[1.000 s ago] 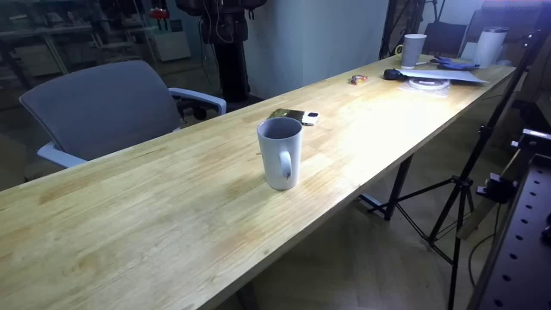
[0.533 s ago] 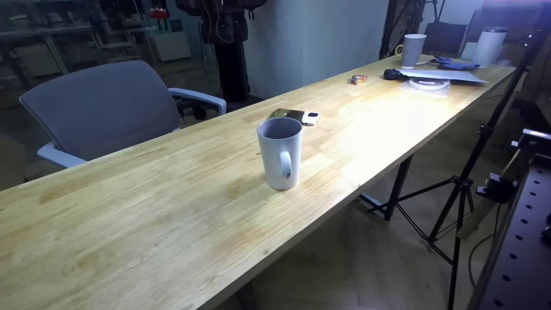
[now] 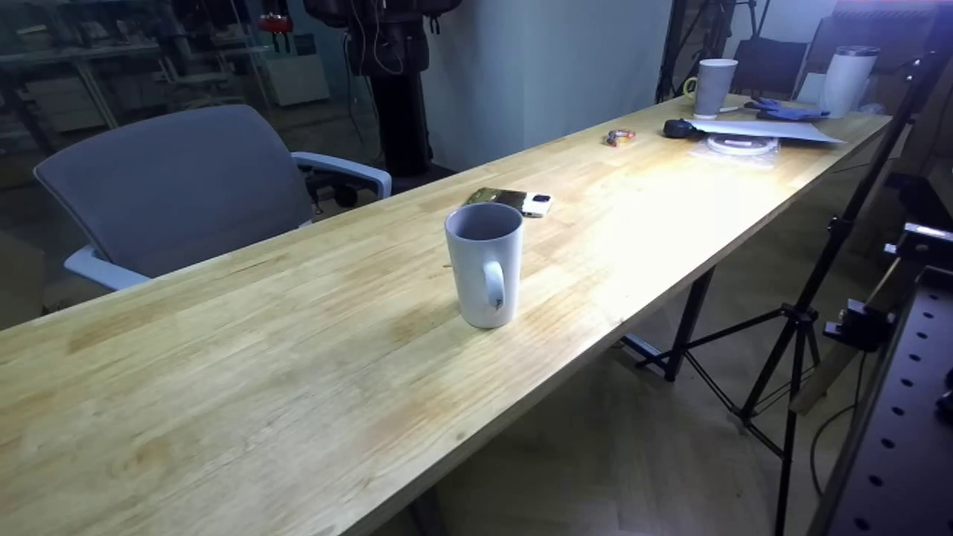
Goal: Move the white mug backwards
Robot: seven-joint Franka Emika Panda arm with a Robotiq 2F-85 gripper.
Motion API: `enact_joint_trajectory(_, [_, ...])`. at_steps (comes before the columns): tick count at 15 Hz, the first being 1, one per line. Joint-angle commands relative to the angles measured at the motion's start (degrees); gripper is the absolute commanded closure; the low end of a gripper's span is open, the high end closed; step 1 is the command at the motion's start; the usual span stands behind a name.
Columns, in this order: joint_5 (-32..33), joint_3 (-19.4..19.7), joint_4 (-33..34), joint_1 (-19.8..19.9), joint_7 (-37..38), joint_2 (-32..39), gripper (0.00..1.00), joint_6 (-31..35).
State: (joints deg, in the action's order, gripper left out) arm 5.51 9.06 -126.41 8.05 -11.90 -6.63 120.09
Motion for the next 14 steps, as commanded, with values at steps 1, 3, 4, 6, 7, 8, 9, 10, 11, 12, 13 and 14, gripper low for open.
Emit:
enact_joint_trajectory(1, [-3.0,0.0,1.7,-0.4,-0.8,4.9,0.00,2.0])
enact_joint_trajectory(3, [-3.3,-0.5,2.1,-0.4,-0.2,7.4,0.00,3.5])
enact_joint_trajectory(4, [-3.0,-0.8,2.2,-0.4,0.3,8.5,0.00,4.2])
enact_joint_trajectory(6, [-2.3,-1.2,2.2,-0.5,1.0,10.6,0.00,5.9])
enact_joint_trajectory(7, [-1.9,-1.4,2.1,-0.6,1.5,11.4,0.00,6.8])
enact_joint_trajectory(8, [-1.4,-1.7,1.9,-0.7,2.1,12.3,0.00,7.9])
enact_joint_trajectory(9, [-0.9,-1.9,1.8,-0.9,2.5,13.1,0.00,8.8])
enact_joint_trajectory(10, [-0.2,-2.1,1.5,-1.1,3.0,13.9,0.00,9.8])
enact_joint_trajectory(11, [0.2,-2.3,1.3,-1.3,3.4,14.5,0.00,10.7])
enact_joint_trajectory(12, [0.7,-2.5,1.1,-1.5,3.8,15.1,0.00,11.4])
enact_joint_trajectory(13, [1.0,-2.7,0.9,-1.8,4.3,15.5,0.00,12.1])
enact_joint_trajectory(14, [0.9,-2.9,0.4,-2.1,4.7,15.9,0.00,12.7])
